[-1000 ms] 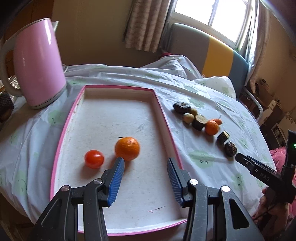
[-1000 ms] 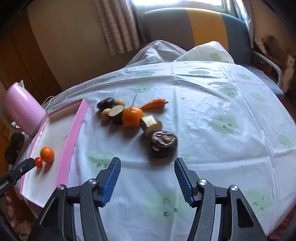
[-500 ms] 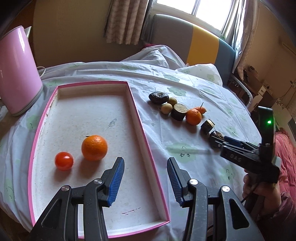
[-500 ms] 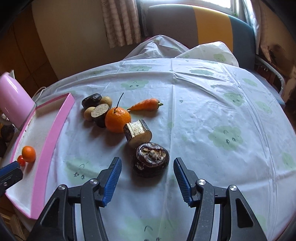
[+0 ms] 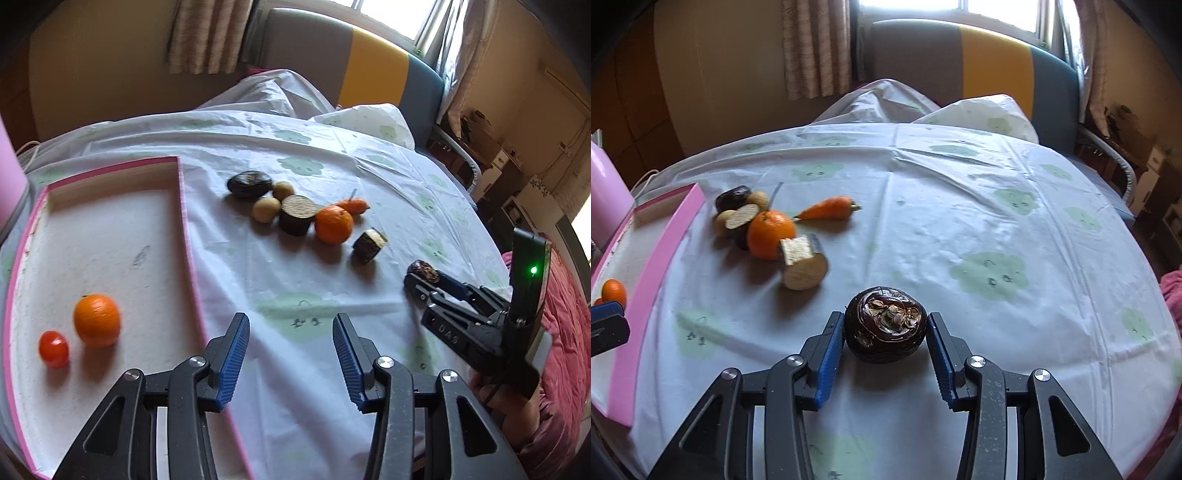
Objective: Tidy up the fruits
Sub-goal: 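Move the right gripper to the dark round fruit and grasp it, then grasp the cut brown root chunk with the left gripper while the right holds the dark fruit, then carry both into the tray and open the left and right grippers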
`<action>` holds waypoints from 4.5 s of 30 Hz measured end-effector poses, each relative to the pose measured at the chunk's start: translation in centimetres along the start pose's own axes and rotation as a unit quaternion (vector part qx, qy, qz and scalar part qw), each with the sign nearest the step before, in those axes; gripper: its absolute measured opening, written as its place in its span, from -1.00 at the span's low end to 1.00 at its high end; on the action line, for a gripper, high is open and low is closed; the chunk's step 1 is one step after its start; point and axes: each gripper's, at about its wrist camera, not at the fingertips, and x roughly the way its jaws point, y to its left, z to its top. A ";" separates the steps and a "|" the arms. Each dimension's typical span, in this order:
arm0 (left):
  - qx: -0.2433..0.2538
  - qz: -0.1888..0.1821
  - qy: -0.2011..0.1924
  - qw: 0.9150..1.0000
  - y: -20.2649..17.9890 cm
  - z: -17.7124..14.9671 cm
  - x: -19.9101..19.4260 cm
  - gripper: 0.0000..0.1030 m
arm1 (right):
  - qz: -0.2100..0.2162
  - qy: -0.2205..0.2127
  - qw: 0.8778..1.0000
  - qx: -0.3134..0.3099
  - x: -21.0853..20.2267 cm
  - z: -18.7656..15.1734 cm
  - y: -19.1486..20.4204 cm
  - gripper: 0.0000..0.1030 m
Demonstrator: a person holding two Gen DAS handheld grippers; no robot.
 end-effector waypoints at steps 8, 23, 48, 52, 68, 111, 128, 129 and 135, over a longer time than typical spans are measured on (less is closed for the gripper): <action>0.000 -0.036 0.026 0.999 -2.7 1.7 2.6 -0.07 | 0.021 -0.013 1.000 0.009 0.3 -0.6 -0.8 -0.05; -0.098 -0.084 0.069 0.989 -5.5 5.5 7.7 -0.07 | 0.028 -0.036 0.999 0.004 0.2 -1.3 -0.8 -0.03; -0.062 -0.019 0.048 0.997 -4.8 4.5 8.6 -0.25 | 0.040 -0.044 0.998 0.006 0.2 -1.5 -1.1 0.03; -0.046 -0.003 0.038 0.998 -4.3 3.6 7.5 -0.25 | 0.040 -0.042 0.998 0.006 0.2 -1.5 -1.1 0.03; -0.025 0.028 0.006 0.999 -2.5 0.9 3.6 -0.25 | 0.024 -0.042 0.999 -0.004 0.2 -1.5 -0.7 0.01; -0.192 0.134 -0.085 0.968 16.7 0.0 -6.8 -0.15 | 0.277 0.004 0.953 -0.125 -5.6 1.5 18.5 -0.11; -0.142 0.142 -0.094 0.975 12.8 -2.0 -7.4 -0.13 | 0.261 0.015 0.959 -0.109 -5.0 0.2 19.0 0.02; -0.139 0.141 -0.093 0.976 12.5 -2.0 -7.3 -0.13 | 0.257 0.013 0.960 -0.106 -5.0 0.2 18.7 0.04; -0.121 0.138 -0.092 0.979 11.4 -2.1 -7.2 -0.13 | 0.236 0.003 0.968 -0.089 -5.2 0.1 17.2 0.06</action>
